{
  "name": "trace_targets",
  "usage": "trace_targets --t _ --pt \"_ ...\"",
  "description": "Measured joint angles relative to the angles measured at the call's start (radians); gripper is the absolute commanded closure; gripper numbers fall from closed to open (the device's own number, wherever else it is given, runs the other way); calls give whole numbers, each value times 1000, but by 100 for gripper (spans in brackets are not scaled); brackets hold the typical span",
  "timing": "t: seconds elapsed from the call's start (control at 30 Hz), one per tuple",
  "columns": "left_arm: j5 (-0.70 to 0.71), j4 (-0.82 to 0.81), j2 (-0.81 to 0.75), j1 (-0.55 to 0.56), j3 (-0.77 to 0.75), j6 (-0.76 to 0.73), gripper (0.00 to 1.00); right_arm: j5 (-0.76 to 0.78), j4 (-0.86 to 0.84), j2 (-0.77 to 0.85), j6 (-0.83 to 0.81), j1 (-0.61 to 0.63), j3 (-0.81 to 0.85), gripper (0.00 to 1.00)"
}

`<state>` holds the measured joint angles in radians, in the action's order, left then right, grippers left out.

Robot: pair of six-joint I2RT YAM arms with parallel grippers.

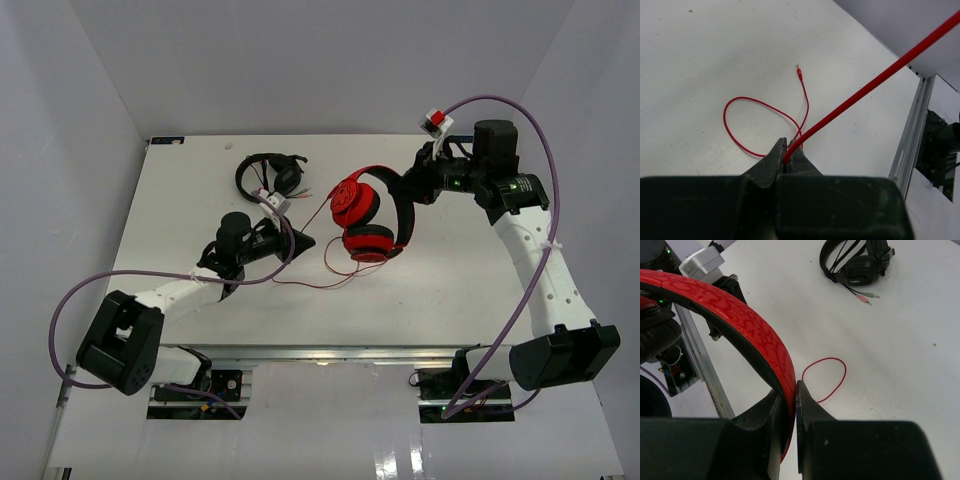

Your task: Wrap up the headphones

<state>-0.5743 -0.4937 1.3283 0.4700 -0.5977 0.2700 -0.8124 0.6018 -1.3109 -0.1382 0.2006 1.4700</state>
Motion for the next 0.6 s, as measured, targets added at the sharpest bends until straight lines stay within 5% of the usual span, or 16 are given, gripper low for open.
trace_targets --t 0.6 --pt "-12 -156 84 24 31 32 86 -14 -52 -22 122 -24 0 92"
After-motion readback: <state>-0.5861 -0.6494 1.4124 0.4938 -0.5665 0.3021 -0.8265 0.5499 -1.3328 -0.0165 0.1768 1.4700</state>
